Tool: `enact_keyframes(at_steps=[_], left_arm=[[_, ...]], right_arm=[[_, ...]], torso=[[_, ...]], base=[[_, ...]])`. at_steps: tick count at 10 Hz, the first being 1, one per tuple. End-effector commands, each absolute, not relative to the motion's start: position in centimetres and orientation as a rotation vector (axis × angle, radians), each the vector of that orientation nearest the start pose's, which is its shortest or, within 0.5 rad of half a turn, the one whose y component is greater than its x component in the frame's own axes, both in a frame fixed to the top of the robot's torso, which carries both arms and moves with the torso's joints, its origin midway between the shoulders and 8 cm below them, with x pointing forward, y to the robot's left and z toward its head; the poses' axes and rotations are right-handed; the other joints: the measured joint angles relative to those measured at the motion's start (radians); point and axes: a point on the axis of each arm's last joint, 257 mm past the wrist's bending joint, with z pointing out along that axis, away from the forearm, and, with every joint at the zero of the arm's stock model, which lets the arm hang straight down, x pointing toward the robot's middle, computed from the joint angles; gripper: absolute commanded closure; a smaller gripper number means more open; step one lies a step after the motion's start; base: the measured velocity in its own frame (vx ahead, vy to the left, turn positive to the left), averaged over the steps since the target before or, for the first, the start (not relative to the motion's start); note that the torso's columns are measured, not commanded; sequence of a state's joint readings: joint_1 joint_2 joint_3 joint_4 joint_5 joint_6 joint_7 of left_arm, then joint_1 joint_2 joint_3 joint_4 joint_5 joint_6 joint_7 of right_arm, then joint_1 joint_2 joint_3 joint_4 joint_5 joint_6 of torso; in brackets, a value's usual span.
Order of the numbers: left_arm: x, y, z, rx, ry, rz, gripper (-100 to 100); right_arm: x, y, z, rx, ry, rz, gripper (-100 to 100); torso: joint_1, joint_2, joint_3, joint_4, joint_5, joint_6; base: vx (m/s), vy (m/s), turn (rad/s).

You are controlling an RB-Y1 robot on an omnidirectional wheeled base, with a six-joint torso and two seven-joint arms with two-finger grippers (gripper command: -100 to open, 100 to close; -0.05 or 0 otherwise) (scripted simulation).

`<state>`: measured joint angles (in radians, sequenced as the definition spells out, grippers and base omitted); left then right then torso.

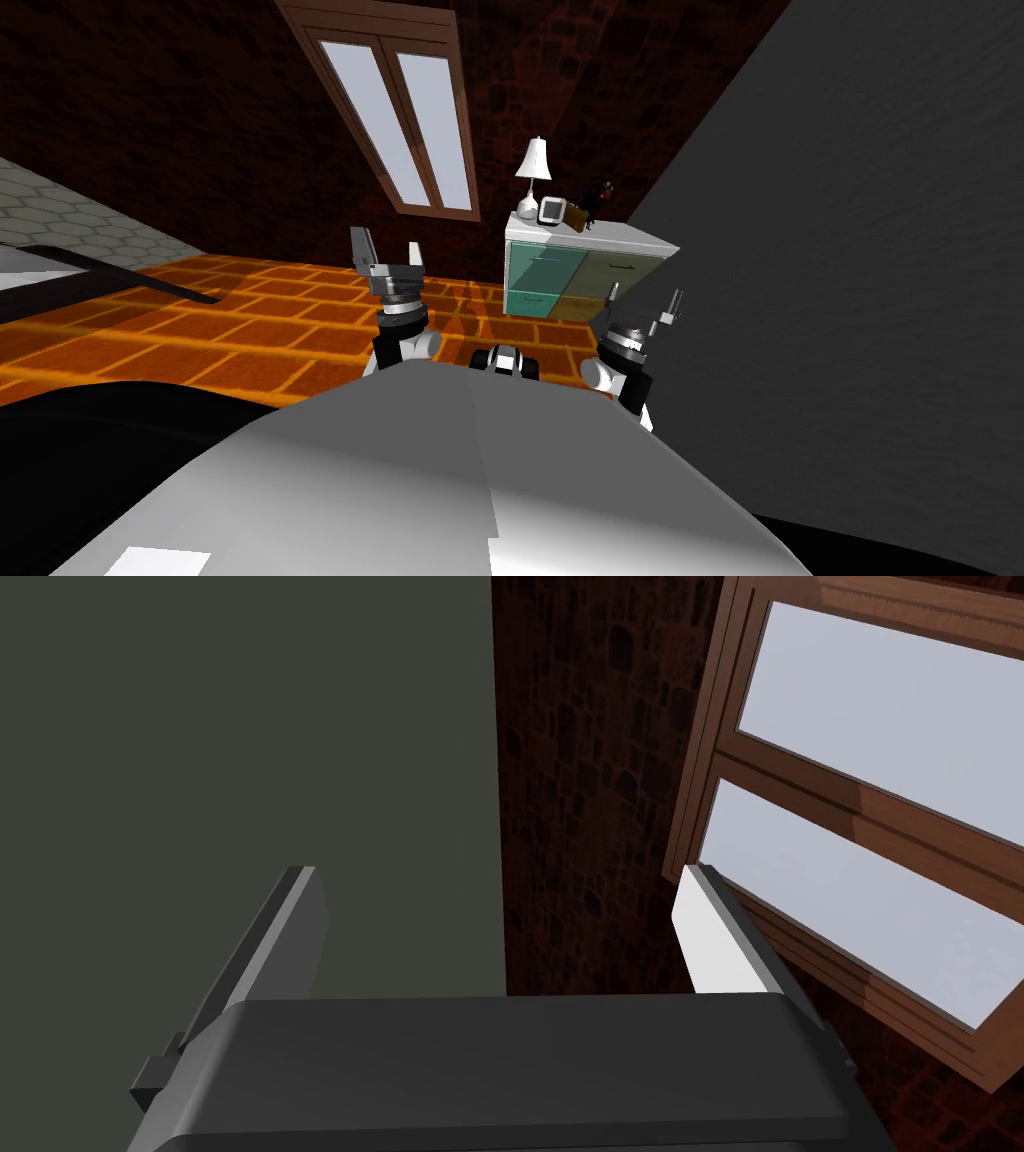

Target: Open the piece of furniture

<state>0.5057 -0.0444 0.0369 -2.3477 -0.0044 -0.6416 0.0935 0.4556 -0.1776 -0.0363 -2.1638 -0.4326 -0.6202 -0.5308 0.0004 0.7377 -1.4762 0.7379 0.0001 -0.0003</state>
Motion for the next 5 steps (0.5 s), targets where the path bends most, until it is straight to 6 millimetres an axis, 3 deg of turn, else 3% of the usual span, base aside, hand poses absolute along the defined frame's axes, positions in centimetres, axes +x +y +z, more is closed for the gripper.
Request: enact_keyframes(at_steps=[1, 5], left_arm=[[29.9, 28.6, 7.6, -0.537, 0.418, -1.386, 0], [29.9, 28.6, 7.6, -0.537, 0.418, -1.386, 0]], right_arm=[[34.8, -34.6, 0.3, 1.008, 0.148, 2.106, -100], [35.2, -35.8, -0.8, 1.086, 0.018, 2.23, -100]], torso=[[-0.001, 0.001, 0.0, 0.0, 0.0, 0.001], [0.0, 0.0, 0.0, 0.0, 0.0, 0.001]], base=[[0.04, -0.008, 0.191], [0.046, -0.009, 0.142]])
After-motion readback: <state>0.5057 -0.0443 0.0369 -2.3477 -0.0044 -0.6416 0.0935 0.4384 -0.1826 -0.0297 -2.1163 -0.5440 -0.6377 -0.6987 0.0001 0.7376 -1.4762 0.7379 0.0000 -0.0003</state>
